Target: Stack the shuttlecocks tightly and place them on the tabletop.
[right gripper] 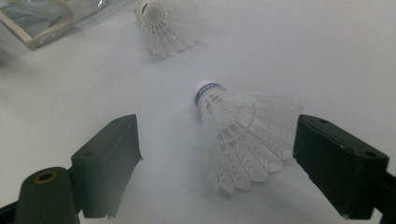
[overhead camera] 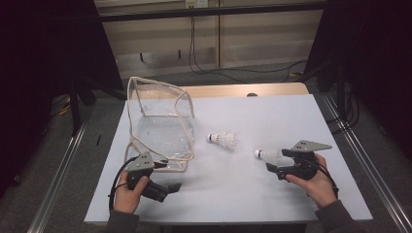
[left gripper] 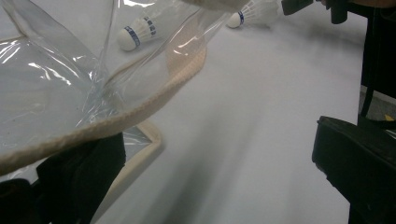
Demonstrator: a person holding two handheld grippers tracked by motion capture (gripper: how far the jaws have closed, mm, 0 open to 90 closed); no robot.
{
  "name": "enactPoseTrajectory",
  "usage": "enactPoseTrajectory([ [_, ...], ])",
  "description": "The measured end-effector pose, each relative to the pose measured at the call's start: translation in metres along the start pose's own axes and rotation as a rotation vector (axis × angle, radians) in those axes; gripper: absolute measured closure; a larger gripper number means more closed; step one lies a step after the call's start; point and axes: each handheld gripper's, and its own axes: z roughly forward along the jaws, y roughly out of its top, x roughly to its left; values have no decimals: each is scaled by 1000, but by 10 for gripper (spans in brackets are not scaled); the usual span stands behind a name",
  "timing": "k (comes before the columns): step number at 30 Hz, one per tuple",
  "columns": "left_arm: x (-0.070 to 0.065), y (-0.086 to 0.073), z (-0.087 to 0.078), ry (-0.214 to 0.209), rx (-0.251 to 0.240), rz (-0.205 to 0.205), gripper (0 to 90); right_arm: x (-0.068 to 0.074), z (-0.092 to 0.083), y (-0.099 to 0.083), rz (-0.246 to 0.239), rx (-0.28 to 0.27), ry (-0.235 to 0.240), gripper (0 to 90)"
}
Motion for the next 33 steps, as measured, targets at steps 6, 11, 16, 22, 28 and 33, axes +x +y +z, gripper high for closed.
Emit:
enactPoseTrajectory([
  [6, 0, 0, 0, 3, -3, 3, 28, -1, 2, 1, 6, -6, -3, 212],
  [11, 0, 0, 0, 2, -6, 1, 28, -2, 4, 1, 13, 1, -9, 253],
  [16, 0, -1, 0, 0, -8, -7, 28, -2, 7, 1, 16, 10, -8, 291],
  [22, 0, -1, 0, 0, -8, -8, 28, -1, 12, 3, 10, 19, -9, 336],
  [28, 0, -1, 0, 0, -8, -7, 28, -1, 16, 3, 4, 32, -1, 361],
  [33, 0, -1, 0, 1, -9, -4, 28, 0, 18, 4, -3, 34, 1, 407],
])
